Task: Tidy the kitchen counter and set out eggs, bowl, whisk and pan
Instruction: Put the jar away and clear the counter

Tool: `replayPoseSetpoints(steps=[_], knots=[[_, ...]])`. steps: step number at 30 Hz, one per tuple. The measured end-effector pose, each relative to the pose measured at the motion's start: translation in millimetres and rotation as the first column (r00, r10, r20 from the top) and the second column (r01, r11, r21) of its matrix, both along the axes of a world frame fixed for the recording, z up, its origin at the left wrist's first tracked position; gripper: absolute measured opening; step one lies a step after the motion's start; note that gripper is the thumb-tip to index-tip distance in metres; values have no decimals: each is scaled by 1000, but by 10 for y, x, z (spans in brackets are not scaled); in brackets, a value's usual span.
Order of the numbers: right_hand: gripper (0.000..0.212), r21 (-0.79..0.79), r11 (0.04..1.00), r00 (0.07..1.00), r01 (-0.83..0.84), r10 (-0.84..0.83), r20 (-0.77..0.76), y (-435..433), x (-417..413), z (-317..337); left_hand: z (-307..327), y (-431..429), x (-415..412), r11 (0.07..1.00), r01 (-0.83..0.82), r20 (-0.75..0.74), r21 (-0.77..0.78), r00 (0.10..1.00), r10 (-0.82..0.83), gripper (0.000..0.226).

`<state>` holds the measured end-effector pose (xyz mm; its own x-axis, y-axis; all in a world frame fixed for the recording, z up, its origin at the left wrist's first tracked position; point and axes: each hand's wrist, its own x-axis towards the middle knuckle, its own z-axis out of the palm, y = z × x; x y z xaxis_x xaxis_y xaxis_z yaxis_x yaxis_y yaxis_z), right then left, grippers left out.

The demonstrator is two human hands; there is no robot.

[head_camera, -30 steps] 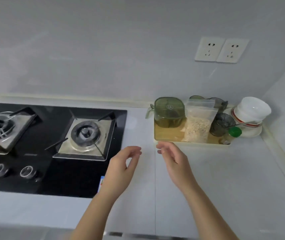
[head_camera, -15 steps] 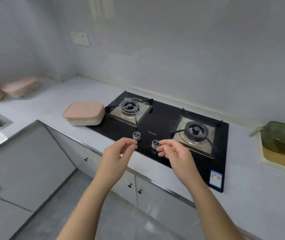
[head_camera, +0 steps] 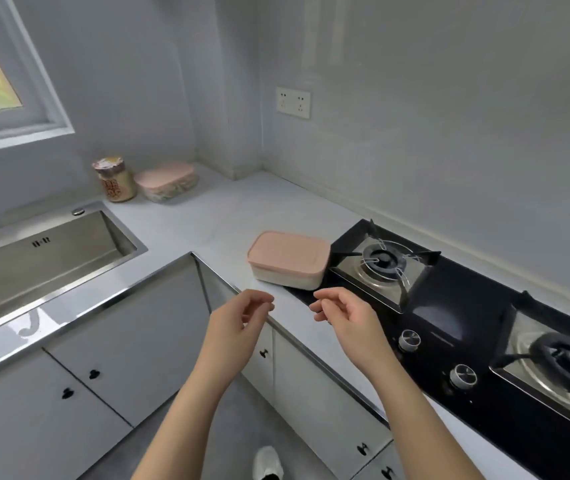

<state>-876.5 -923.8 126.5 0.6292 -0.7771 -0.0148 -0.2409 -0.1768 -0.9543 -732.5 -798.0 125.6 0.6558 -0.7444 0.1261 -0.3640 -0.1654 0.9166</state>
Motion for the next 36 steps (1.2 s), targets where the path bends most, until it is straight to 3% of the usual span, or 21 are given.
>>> replayPoseSetpoints(steps=[10,15,17,20,25,31,36], knots=[[19,-28,995,993,-96,94,-69,-997,2138,-167,-244,-652,1910,992,-122,-75,43,989,125,22],[20,-50,998,967,-35,22,-253,-1369,2619,-336,-463,-1119,2437,994,-22,-119,104,992,35,20],[24,-106,994,928,4,-43,-369,-1501,2653,-453,-580,-1369,2599,989,58,-103,134,994,-45,19],[31,-283,957,782,57,-219,-583,-1718,2599,-606,-785,-1731,2775,951,210,-55,225,978,-203,17],[37,-275,935,652,224,-353,-671,-1764,2567,-716,-988,-2113,3019,868,390,-80,308,920,-384,19],[33,-262,958,737,114,-259,-625,-1786,3337,-717,-1015,-2119,3751,910,305,-130,281,952,-279,18],[31,-219,966,816,-139,-14,-578,-1839,4644,-731,-917,-1894,4835,967,44,-8,253,999,-44,16]])
